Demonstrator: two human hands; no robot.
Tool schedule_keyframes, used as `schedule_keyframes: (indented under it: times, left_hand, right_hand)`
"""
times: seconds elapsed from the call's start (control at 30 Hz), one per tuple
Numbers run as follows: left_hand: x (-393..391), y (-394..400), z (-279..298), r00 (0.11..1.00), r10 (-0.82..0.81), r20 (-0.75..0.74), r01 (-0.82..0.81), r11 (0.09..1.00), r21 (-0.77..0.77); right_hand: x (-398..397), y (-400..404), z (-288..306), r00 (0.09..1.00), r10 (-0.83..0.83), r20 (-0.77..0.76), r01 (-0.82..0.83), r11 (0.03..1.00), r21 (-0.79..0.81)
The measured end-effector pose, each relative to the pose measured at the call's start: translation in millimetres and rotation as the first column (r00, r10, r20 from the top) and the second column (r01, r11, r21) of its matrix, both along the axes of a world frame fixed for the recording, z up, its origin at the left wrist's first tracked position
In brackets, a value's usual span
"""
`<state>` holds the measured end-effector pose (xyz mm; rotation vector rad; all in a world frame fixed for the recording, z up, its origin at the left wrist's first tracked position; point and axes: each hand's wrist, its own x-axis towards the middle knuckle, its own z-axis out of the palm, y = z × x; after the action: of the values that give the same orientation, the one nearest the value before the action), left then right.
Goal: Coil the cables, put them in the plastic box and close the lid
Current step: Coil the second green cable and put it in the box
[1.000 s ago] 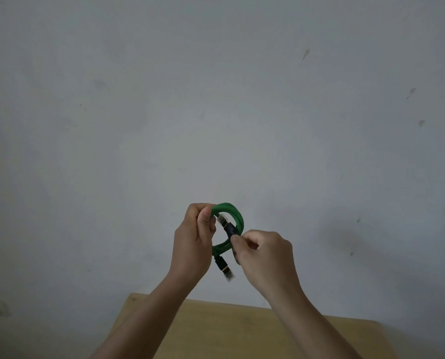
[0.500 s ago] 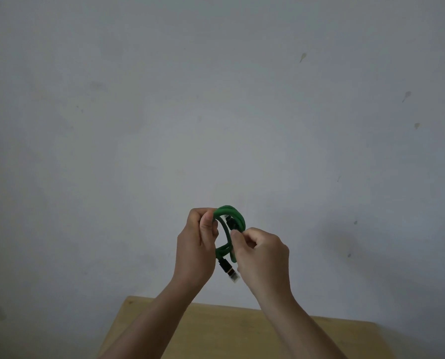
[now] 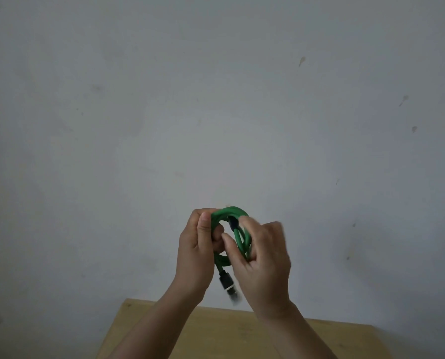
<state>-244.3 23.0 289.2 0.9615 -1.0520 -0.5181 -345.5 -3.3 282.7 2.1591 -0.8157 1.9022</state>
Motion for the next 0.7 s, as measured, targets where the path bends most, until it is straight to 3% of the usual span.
schedule_keyframes:
  times: [0.1, 0.2, 0.33, 0.53, 0.7]
  left_hand:
    - [4, 1, 0, 0.999, -0.038, 0.002, 0.038, 0.999, -0.031]
    - [8, 2, 0, 0.994, -0.105, 0.042, 0.107, 0.994, -0.030]
    - [13, 2, -6, 0.982, -0.151, 0.111, 0.152, 0.988, -0.001]
    - [19, 1, -25, 0.964, -0.231, 0.132, 0.225, 0.973, 0.059]
    - [19, 5, -35, 0.952, -0.270, 0.146, 0.256, 0.961, 0.108]
  right_hand:
    - [-8, -1, 8, 0.993, 0.090, 0.080, -0.107, 0.964, 0.245]
    - [-10, 4, 10, 0.926, 0.352, 0.134, -0.363, 0.737, 0.571]
    - [-12, 8, 15, 0.848, 0.502, 0.169, -0.440, 0.490, 0.752]
    - [-17, 6, 17, 0.793, 0.469, 0.390, -0.556, 0.295, 0.777]
    - [-28, -6, 18, 0.744, 0.356, 0.565, -0.659, 0.253, 0.708]
